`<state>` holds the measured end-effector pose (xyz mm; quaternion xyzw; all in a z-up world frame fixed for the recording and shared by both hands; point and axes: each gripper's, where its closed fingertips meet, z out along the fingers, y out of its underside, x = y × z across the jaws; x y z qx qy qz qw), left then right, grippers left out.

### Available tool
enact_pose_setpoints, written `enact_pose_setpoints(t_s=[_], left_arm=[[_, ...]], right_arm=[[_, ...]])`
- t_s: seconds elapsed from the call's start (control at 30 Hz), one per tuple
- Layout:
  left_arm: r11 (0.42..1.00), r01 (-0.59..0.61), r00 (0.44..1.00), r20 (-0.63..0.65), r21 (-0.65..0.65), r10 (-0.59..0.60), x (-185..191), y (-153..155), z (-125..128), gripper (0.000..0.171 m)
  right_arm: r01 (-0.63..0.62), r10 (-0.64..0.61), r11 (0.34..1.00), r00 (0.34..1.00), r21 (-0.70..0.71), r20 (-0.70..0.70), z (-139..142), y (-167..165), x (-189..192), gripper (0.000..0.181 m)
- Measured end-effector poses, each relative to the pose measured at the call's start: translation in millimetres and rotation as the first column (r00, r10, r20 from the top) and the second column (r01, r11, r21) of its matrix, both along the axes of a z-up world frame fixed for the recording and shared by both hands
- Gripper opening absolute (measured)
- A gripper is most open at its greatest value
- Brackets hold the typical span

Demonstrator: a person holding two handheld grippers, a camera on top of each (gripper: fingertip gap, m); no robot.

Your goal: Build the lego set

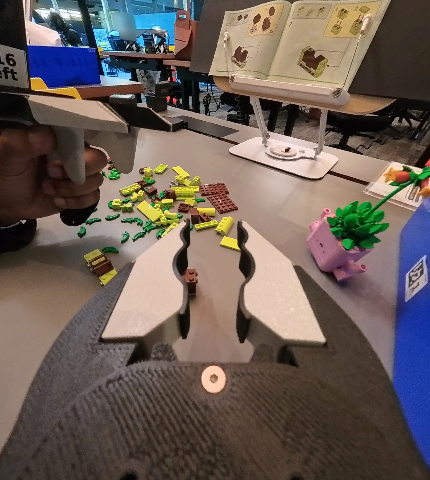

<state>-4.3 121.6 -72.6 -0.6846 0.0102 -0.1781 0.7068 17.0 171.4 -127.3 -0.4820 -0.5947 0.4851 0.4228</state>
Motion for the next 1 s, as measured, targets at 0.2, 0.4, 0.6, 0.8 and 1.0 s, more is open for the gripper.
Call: enact_pose_setpoints(t_s=[0.2,0.4,0.6,0.8,1.0], left_arm=[[1.0,0.001,1.0,-0.007,-0.006,-0.001,0.8,0.7,-1.3,0.039],[1.0,0.001,1.0,-0.007,-0.007,-0.001,1.0,0.8,-1.5,0.039],[1.0,0.001,1.0,-0.008,-0.008,-0.001,1.1,1.0,-1.7,0.039],[1.0,0.0,1.0,-0.009,-0.008,0.0,0.9,1.0,-1.8,0.039],[1.0,0.002,1.0,-0.008,-0.01,-0.002,1.3,1.2,-1.9,0.039]], right_arm=[[-0.001,0.001,1.0,1.0,-0.001,0.002,-0.2,-0.1,0.1,0.034],[-0.002,0.002,1.0,1.0,0.007,0.005,-0.9,-0.9,-0.1,0.034],[-0.002,0.002,1.0,1.0,0.019,0.01,-1.9,-2.0,-0.3,0.034],[-0.002,0.002,1.0,1.0,0.026,0.013,-2.4,-2.7,-0.5,0.034],[-0.002,0.002,1.0,1.0,0.025,0.012,-2.3,-2.6,-0.3,0.034]])
